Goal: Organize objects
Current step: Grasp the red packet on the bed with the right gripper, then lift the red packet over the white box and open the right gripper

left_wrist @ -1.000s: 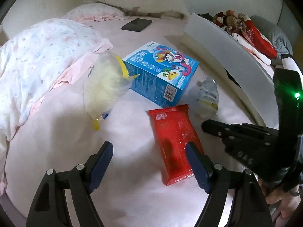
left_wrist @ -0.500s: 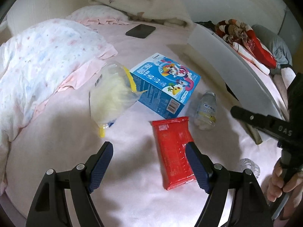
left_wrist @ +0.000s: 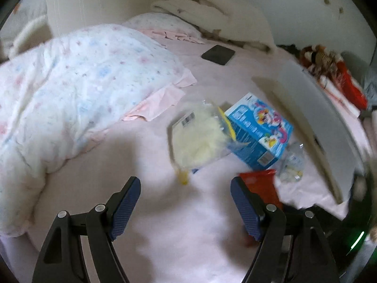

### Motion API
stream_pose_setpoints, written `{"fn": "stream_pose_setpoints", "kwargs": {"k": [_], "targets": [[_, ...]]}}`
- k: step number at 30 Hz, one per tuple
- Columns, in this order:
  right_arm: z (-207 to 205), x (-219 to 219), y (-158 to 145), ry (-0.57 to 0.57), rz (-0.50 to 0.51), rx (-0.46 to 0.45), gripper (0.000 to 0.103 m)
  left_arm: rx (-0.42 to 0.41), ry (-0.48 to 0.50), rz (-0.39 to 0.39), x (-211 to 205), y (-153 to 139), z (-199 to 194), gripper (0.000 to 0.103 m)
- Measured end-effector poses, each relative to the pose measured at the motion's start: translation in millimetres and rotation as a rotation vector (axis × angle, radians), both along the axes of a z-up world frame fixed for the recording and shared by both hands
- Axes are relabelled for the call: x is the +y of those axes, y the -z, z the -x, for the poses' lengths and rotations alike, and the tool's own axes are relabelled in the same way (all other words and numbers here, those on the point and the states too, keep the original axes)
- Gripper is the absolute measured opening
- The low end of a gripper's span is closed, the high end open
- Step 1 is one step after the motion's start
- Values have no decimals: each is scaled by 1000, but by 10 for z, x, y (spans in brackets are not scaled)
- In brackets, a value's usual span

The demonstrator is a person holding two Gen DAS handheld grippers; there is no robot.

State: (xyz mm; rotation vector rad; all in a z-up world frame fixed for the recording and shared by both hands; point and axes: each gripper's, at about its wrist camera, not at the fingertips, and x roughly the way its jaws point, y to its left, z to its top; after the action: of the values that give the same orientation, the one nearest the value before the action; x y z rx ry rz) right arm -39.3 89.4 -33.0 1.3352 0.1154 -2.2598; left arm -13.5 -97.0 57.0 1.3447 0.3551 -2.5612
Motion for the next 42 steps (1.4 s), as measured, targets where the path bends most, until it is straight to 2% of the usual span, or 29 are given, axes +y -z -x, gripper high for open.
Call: {"fn": "stream_pose_setpoints", "kwargs": {"k": [1, 2, 4, 7, 10, 13, 16, 18, 19, 20, 22, 24, 26, 27, 29, 30, 31, 34, 36, 37, 38, 39, 42], "targets": [[-64, -122, 28, -25, -59, 50, 63, 0, 11, -36, -21, 14, 23, 77], [-106, -200, 58, -50, -111, 87, 63, 1, 15, -56, -24, 24, 35, 77], [-169, -250, 58, -88, -145, 144, 59, 12, 25, -96, -10, 48, 41, 77], [-6, -95, -9, -51, -20, 47, 55, 11, 49, -113, 56, 66, 60, 77], [147, 54, -69, 0, 59, 5, 53, 4, 58, -26, 150, 50, 101, 77], [218, 220, -234, 49, 123, 39, 50, 2, 77, 32, 246, 14, 125, 77], [220, 305, -433, 78, 177, 102, 48, 21, 105, 32, 329, -67, 133, 77], [214, 368, -569, 91, 206, 160, 18, 46, 123, 38, 403, -155, 136, 77], [212, 419, -646, 92, 248, 177, 13, 64, 122, 48, 429, -206, 132, 77], [236, 455, -707, 109, 280, 197, 12, 97, 114, 62, 468, -271, 117, 77], [251, 582, -831, 100, 343, 249, 9, 192, 115, 90, 566, -428, 58, 77], [271, 687, -905, 125, 377, 285, 8, 288, 125, 143, 705, -598, -21, 77], [352, 765, -920, 109, 413, 252, 11, 334, 136, 187, 805, -697, -58, 79], [394, 779, -894, 104, 417, 210, 11, 328, 148, 200, 836, -703, -51, 79], [458, 766, -795, 103, 394, 136, 18, 282, 149, 231, 862, -648, -22, 79], [477, 736, -733, 101, 367, 103, 32, 258, 143, 239, 856, -594, -19, 79], [469, 710, -674, 93, 340, 80, 45, 236, 139, 236, 825, -535, -13, 79], [560, 412, -463, 23, 236, 27, 48, 158, 118, 173, 691, -361, 13, 79], [608, 260, -292, -1, 178, -16, 47, 127, 101, 105, 582, -303, 39, 79], [616, 216, -215, -5, 154, -33, 42, 124, 94, 74, 539, -299, 43, 79], [622, 183, -146, 0, 131, -42, 18, 127, 90, 52, 524, -309, 35, 78], [614, 190, -117, 21, 129, -32, 18, 141, 89, 29, 516, -331, 19, 78], [597, 323, -254, 73, 237, 21, 15, 189, 110, 2, 540, -440, 5, 78]]}}
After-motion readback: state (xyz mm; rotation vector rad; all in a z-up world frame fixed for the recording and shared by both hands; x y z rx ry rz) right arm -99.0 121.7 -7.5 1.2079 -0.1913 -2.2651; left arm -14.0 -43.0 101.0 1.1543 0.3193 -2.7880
